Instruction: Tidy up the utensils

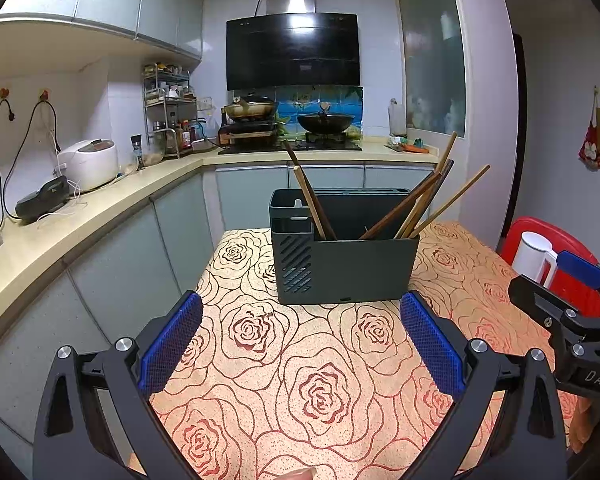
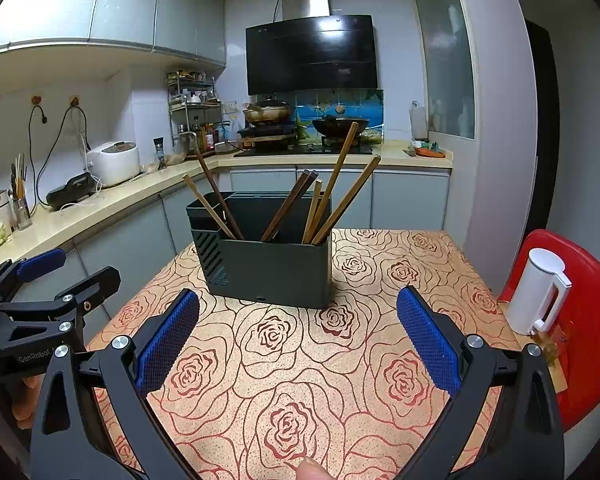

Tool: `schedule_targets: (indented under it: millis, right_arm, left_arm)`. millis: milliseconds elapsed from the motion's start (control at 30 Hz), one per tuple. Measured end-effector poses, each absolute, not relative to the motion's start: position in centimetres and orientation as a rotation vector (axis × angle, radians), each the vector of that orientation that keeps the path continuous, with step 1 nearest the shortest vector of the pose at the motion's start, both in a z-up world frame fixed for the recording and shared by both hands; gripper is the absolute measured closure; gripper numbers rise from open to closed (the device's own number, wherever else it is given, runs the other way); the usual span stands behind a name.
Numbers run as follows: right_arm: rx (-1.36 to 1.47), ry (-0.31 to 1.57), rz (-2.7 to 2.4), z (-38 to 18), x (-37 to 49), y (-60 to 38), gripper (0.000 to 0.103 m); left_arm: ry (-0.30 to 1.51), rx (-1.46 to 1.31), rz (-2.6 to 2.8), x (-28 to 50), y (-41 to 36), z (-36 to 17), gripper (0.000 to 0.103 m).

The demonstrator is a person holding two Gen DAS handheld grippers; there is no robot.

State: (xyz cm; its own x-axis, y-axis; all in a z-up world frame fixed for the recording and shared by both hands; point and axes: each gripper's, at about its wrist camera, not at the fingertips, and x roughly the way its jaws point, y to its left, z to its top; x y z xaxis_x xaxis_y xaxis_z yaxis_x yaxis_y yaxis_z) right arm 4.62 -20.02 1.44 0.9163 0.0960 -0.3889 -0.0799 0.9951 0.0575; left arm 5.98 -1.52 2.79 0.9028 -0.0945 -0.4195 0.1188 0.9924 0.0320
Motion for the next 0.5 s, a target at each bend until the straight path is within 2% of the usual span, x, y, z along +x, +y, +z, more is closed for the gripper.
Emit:
schedule_targets:
  millis: [500]
  right_arm:
    - [0.043,0.404,0.092,1.28,4.64,-19.97,0.007]
  left_arm:
    - [0.431,0.057,-0.111,5.95,-1.57,2.73,0.007]
